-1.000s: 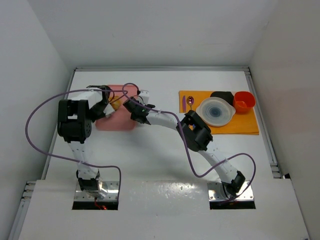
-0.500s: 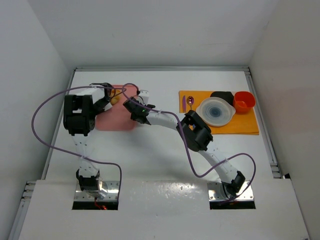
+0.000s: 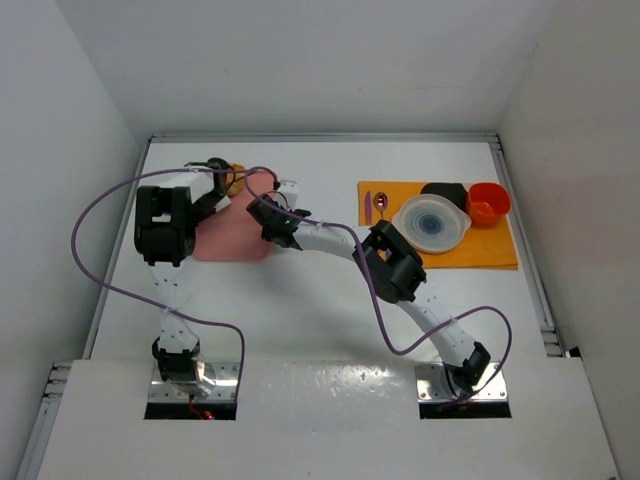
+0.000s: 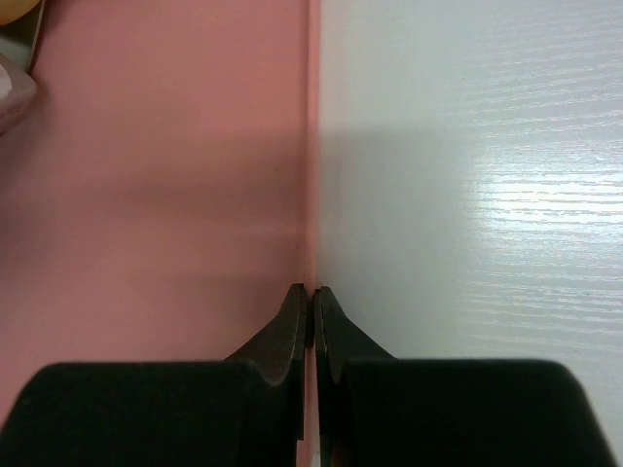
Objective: Place the bread
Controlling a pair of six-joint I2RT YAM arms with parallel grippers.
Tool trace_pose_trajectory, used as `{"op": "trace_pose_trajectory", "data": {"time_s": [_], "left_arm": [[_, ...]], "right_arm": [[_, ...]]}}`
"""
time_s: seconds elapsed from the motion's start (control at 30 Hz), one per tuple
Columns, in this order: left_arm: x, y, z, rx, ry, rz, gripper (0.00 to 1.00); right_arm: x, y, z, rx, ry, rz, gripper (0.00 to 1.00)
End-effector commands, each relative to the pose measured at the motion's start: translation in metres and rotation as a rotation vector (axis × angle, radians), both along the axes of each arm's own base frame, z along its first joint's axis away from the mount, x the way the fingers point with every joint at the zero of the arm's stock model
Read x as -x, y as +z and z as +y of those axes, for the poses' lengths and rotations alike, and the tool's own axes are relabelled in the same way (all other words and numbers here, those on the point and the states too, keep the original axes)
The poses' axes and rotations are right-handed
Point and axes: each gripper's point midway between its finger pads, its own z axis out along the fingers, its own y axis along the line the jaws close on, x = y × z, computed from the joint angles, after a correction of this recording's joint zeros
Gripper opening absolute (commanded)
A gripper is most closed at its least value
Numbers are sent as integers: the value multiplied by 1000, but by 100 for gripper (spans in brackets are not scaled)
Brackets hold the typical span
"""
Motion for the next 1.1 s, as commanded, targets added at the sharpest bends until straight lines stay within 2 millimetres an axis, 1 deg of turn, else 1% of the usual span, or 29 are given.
{"op": "trace_pose_trajectory", "data": {"time_s": [0.0,0.17,0.2,0.23,0.27,0.3,0.4,0.43,0.47,0.5,0.53,0.57,0.63,0.67,0.7,0.8,0.83,0.87,1.0,1.03,1.07], "left_arm": [[-8,-12,-7,35,-2,-41,0],[-10,-3,-9,52,-23,-126,0],[-10,-7,-11,75,-37,-146,0],[-13,4,-13,84,-40,-192,0],[-13,7,-12,83,-48,-206,0],[-12,5,-14,93,-51,-220,0],[-11,13,-15,104,-54,-246,0],[-9,10,-15,104,-54,-243,0],[-8,16,-16,114,-57,-257,0],[-8,16,-17,114,-57,-257,0],[-9,22,-17,114,-58,-272,0],[-7,22,-18,126,-61,-273,0],[-10,32,-18,126,-63,-307,0],[-8,29,-18,126,-62,-298,0],[-8,34,-18,126,-63,-310,0],[-9,37,-20,137,-58,-326,0],[-9,37,-20,137,-58,-326,0],[-9,40,-20,137,-58,-335,0],[-9,40,-20,139,-51,-340,0],[-9,40,-20,139,-51,-340,0],[-9,40,-20,139,-51,-340,0]], "right_arm": [[9,5,-8,26,13,22,0],[9,5,-9,24,8,21,0],[10,3,-10,29,7,24,0],[10,3,-10,26,4,25,0],[12,2,-9,26,8,29,0],[10,2,-9,23,5,29,0],[11,1,-8,-1,-19,40,0],[11,1,-6,-10,-27,42,0],[10,-1,-7,-10,-30,39,0],[9,0,-3,-20,-25,35,0],[8,1,1,-24,1,36,0],[6,5,6,-33,14,25,0],[2,6,12,-30,56,5,0],[1,6,13,-29,61,2,0],[-2,5,13,-27,65,-7,0],[-3,-1,14,-26,87,-4,0],[-8,-1,10,-28,74,-3,0],[-7,-2,9,-28,69,1,0],[-13,-6,5,-34,41,14,0],[-14,-4,8,-47,27,9,0],[-14,-7,9,-50,26,12,0]]}}
